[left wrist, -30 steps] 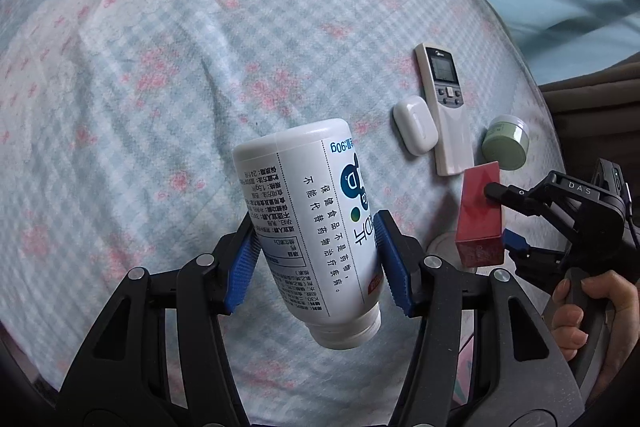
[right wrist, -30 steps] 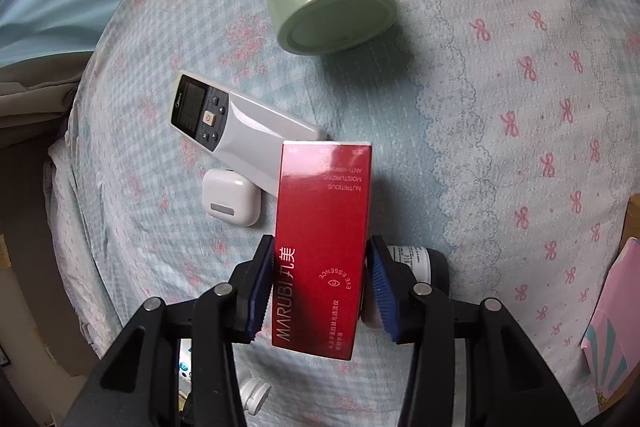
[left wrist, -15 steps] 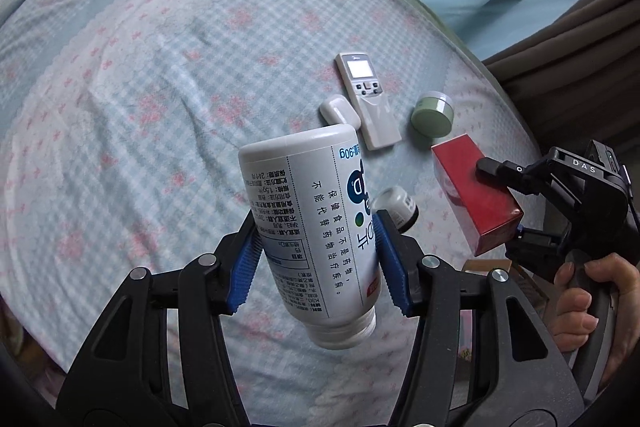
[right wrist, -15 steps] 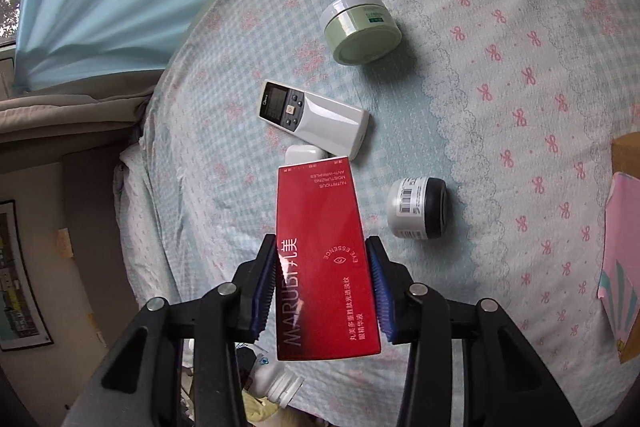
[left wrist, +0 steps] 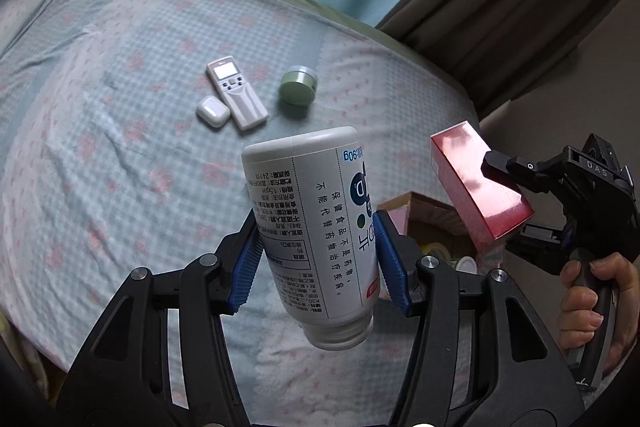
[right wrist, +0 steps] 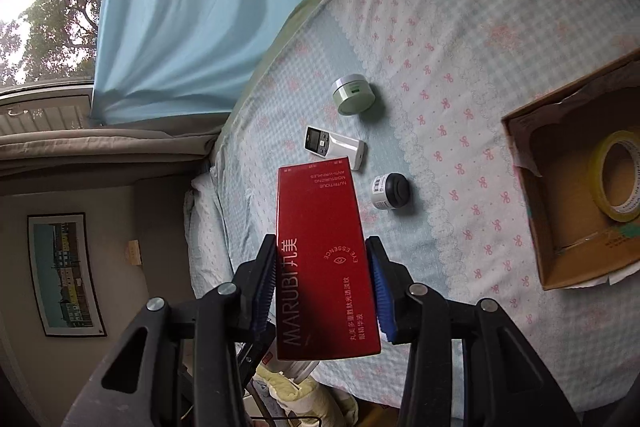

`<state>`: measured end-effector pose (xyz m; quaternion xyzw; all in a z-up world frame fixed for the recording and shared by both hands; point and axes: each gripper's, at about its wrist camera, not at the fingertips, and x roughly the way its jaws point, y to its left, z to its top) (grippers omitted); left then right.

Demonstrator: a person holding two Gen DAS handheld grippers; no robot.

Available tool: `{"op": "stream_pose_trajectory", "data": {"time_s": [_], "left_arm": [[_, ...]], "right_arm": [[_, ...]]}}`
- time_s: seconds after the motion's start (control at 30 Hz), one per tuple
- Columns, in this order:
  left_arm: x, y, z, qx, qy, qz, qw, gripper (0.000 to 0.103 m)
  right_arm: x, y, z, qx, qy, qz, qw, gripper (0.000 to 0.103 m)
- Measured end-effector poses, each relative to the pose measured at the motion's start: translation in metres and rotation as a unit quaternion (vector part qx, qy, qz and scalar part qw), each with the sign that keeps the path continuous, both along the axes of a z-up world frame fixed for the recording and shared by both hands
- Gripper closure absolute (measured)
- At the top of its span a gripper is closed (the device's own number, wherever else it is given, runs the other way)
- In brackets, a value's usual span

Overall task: Organize rigid objects
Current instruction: 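Carry pill bottle and red box to the cardboard box and release both inside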

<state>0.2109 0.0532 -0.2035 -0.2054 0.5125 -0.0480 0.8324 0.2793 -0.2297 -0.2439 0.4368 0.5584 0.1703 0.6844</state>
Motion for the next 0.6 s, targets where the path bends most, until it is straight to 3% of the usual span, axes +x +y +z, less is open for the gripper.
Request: {"op": "stream_pose_trajectory", "data": {"time_s": [0.33, 0.6], "left_arm": [[0.003, -0.135, 0.013, -0.022, 0.001, -0.079, 0.9967, 0.053], [0.020, -0.228, -0.013, -0.016, 0.034, -0.129, 0.9910, 0.053]], "right_arm": [[-0.053, -0.157, 0.004, -0.028, -0.001, -0.080, 0.996, 0.063], [-0.066, -0.239, -0.021, -0.066, 0.018, -0.084, 0.994, 0.063]]}}
